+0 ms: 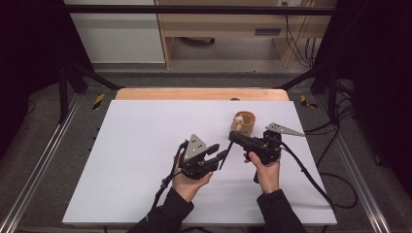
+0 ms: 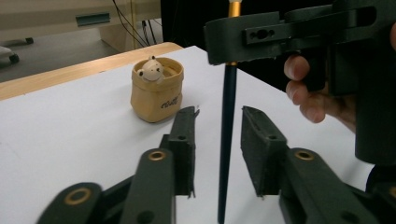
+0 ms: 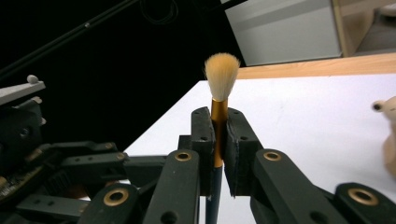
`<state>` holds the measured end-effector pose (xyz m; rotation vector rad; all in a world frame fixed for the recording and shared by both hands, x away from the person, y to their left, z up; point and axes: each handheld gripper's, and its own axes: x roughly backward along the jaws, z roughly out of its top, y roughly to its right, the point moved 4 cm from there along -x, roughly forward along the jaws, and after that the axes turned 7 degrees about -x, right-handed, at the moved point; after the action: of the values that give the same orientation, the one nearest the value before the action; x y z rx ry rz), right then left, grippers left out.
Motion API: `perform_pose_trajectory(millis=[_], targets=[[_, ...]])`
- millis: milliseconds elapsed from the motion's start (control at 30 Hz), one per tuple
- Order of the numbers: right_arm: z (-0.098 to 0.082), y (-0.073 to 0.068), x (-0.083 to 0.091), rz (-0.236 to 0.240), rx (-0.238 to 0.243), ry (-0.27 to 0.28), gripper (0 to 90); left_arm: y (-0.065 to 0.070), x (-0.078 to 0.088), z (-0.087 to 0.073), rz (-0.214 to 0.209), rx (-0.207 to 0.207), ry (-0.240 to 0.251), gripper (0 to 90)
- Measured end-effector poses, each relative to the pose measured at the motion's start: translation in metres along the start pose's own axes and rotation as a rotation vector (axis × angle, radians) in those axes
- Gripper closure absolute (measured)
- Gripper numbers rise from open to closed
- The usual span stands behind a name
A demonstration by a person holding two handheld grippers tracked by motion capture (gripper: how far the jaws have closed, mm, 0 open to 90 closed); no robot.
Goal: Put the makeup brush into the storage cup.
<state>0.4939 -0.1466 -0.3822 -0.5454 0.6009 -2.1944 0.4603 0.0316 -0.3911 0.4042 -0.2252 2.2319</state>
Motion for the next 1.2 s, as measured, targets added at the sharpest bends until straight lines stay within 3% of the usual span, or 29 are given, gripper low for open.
perform_pose_trajectory(millis=[133, 300, 533, 800, 1200], targets=[[0.004, 0.003, 0.005, -0.026, 0.044, 0.014, 83.5, -0.009, 0.008, 0.003, -0.034, 0.001, 0.025, 52.7], [0.007, 0.004, 0.009, -0.042, 0.071, 0.021, 83.5, -0.022, 0.021, 0.006, -0.033, -0.016, 0.044, 42.0], [0.012, 0.006, 0.014, -0.060, 0.096, 0.026, 83.5, -0.040, 0.038, 0.004, -0.024, -0.031, 0.028, 33.8], [0.016, 0.012, 0.018, -0.086, 0.139, 0.041, 83.5, -0.054, 0.054, -0.004, 0.005, -0.055, 0.007, 24.4], [0.023, 0.022, 0.023, -0.135, 0.174, 0.059, 83.4, -0.079, 0.081, -0.033, 0.072, -0.022, -0.010, 16.1]])
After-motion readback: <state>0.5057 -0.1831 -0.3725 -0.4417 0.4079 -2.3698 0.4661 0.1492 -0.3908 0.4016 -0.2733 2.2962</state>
